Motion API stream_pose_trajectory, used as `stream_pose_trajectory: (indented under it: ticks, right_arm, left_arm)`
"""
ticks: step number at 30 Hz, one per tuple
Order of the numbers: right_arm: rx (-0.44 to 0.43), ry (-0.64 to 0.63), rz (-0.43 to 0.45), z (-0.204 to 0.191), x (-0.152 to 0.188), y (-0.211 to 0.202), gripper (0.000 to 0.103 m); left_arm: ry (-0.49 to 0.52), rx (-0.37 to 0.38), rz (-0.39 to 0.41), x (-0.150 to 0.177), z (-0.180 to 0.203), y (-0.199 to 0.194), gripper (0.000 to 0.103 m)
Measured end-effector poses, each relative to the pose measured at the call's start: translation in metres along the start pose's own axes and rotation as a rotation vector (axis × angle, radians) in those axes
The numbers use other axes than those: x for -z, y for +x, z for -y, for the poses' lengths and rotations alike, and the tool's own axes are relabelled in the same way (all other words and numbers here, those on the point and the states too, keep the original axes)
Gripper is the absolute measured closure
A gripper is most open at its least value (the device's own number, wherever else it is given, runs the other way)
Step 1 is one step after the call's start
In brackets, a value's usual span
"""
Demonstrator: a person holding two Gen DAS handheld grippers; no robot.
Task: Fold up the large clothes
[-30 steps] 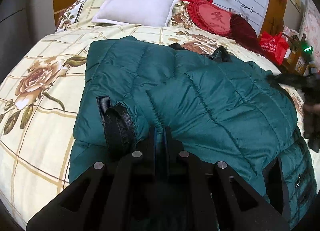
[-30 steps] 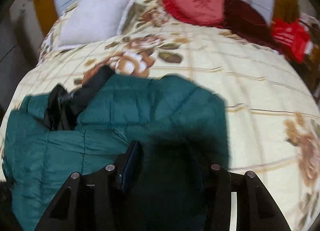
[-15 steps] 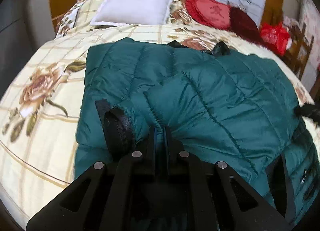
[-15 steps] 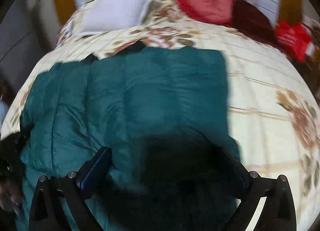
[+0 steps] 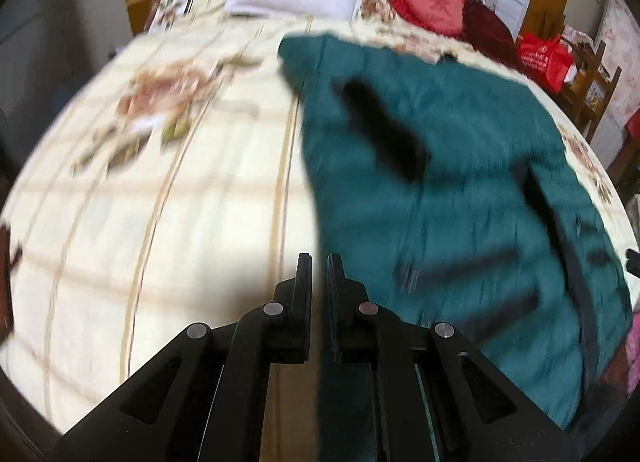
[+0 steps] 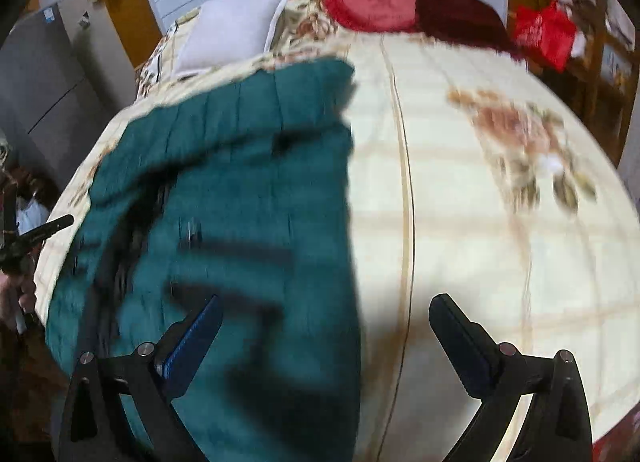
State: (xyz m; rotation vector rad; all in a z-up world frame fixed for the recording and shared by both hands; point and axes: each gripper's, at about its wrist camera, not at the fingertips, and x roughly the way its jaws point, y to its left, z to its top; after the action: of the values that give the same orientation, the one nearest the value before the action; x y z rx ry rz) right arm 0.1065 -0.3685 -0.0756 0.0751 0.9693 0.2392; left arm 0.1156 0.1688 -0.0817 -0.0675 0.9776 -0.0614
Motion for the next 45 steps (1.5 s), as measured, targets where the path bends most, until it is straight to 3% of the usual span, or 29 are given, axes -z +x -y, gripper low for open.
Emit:
stream_pose_trajectory:
  ticks: [4, 5, 6, 8, 10, 15, 19, 24, 26, 27, 28, 30, 33, 37, 43, 45]
  right_arm:
    - [-0.056, 0.036, -0.031, 0.005, 0.045, 0.007, 0.000]
    - [-0.066, 0.040, -0.028, 0.005, 0.055, 0.007, 0.000]
    - [-0.067, 0.039, -0.014, 0.004, 0.063, 0.005, 0.000]
    - [-0.055, 0.018, 0.033, -0.001, 0.073, 0.002, 0.000]
    - [-0.037, 0.004, 0.064, -0.005, 0.079, 0.001, 0.000]
    - [0.001, -0.011, 0.118, -0.010, 0.088, 0.000, 0.000]
    - [0.018, -0.014, 0.140, -0.011, 0.089, 0.000, 0.000]
    - [0.008, -0.007, 0.096, -0.014, 0.088, -0.002, 0.000]
    - [-0.051, -0.011, 0.080, -0.015, 0.089, -0.005, 0.000]
    - [-0.094, -0.025, 0.072, -0.017, 0.091, -0.006, 0.000]
    - [-0.129, -0.043, 0.066, -0.020, 0.092, -0.008, 0.004]
    - [-0.191, -0.080, 0.060, -0.026, 0.095, -0.010, 0.008]
    - [-0.259, -0.082, 0.068, -0.030, 0.093, -0.008, 0.012]
    - [-0.289, -0.079, 0.078, -0.030, 0.090, -0.003, 0.015]
    - [-0.355, -0.070, 0.088, -0.017, 0.101, -0.012, 0.015]
    - [-0.382, -0.054, 0.096, -0.012, 0.101, -0.012, 0.015]
  left_arm:
    - [0.022, -0.047, -0.018, 0.043, -0.012, -0.004, 0.096]
    - [0.026, -0.045, -0.008, 0.049, -0.011, -0.005, 0.090]
    - [0.029, -0.041, 0.015, 0.054, -0.013, -0.010, 0.081]
    - [0.031, -0.067, 0.031, 0.064, -0.014, -0.014, 0.041]
    - [-0.022, -0.122, 0.049, 0.068, -0.020, -0.013, 0.021]
    - [-0.058, -0.150, 0.104, 0.075, -0.025, -0.018, 0.018]
    - [-0.105, -0.189, 0.118, 0.080, -0.032, -0.015, 0.000]
    - [-0.096, -0.166, 0.054, 0.075, -0.032, -0.013, 0.001]
    - [-0.156, -0.062, 0.054, 0.079, -0.035, -0.025, 0.003]
    - [-0.185, 0.054, 0.062, 0.084, -0.036, -0.034, 0.003]
    - [-0.178, 0.111, 0.064, 0.088, -0.032, -0.038, 0.003]
    - [-0.111, 0.219, 0.025, 0.094, -0.016, -0.038, 0.003]
    - [0.026, 0.282, 0.009, 0.100, 0.018, -0.038, 0.003]
    - [0.066, 0.277, 0.000, 0.096, 0.035, -0.033, 0.002]
    - [-0.027, 0.263, 0.005, 0.086, 0.033, -0.027, 0.001]
    - [-0.016, 0.255, 0.013, 0.090, 0.040, -0.029, 0.001]
